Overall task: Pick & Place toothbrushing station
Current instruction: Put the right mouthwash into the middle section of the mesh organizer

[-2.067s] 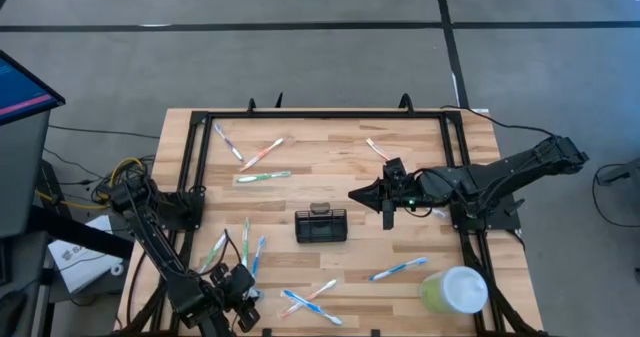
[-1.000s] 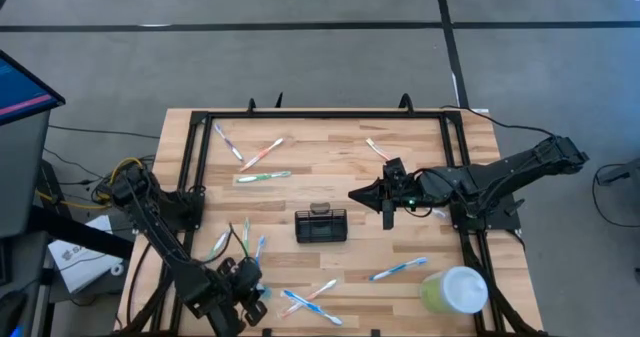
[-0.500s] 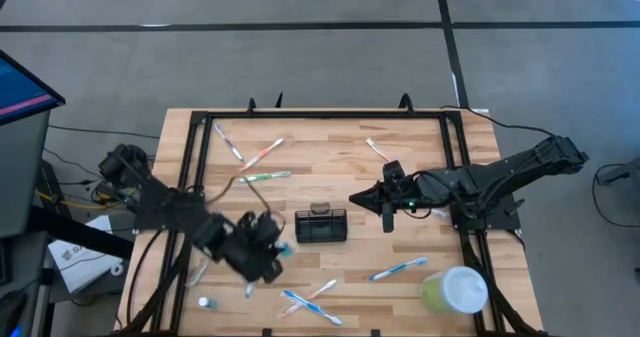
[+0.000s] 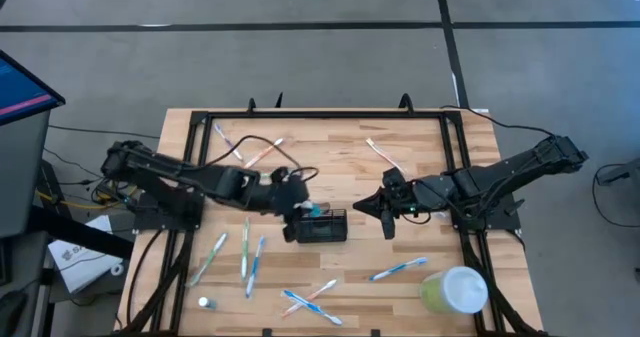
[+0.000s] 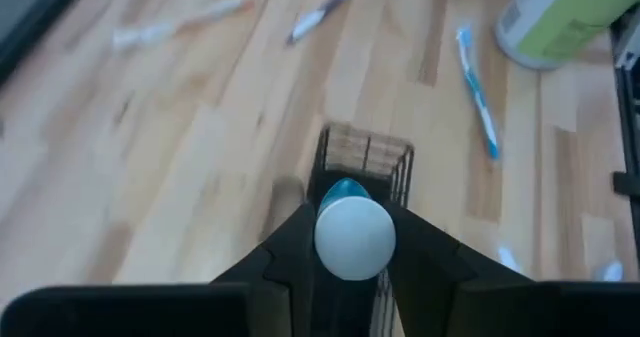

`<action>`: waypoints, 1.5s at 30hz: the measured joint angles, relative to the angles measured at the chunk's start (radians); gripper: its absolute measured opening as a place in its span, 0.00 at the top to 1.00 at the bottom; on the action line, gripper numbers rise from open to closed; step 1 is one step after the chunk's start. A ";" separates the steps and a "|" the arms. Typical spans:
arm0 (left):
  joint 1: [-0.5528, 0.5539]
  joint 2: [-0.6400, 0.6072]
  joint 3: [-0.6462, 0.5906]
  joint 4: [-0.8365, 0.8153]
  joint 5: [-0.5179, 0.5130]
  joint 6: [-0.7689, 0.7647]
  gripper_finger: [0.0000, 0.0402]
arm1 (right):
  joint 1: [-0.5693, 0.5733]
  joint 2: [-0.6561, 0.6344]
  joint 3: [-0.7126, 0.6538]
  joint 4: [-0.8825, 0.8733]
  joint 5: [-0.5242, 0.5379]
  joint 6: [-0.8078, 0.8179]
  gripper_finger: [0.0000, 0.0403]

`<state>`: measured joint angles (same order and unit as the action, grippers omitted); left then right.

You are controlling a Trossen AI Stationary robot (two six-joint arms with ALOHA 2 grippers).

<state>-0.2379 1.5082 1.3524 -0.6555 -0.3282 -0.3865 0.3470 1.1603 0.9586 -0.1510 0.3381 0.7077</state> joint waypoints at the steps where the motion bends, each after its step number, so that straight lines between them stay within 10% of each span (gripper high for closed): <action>1: 0.010 0.006 0.009 -0.003 0.017 0.034 0.77 | 0.000 -0.004 0.000 -0.019 0.002 0.008 1.00; 14: 0.032 0.108 0.022 0.019 0.155 0.346 0.77 | 0.184 -0.022 0.000 -0.199 0.518 0.141 1.00; 45: 0.037 0.257 0.023 0.072 0.129 0.229 0.77 | 0.121 -0.022 0.000 -0.169 0.525 0.149 1.00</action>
<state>-0.2013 1.7652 1.3750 -0.5838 -0.1995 -0.1577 0.4679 1.1385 0.9588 -0.3202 0.8627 0.8569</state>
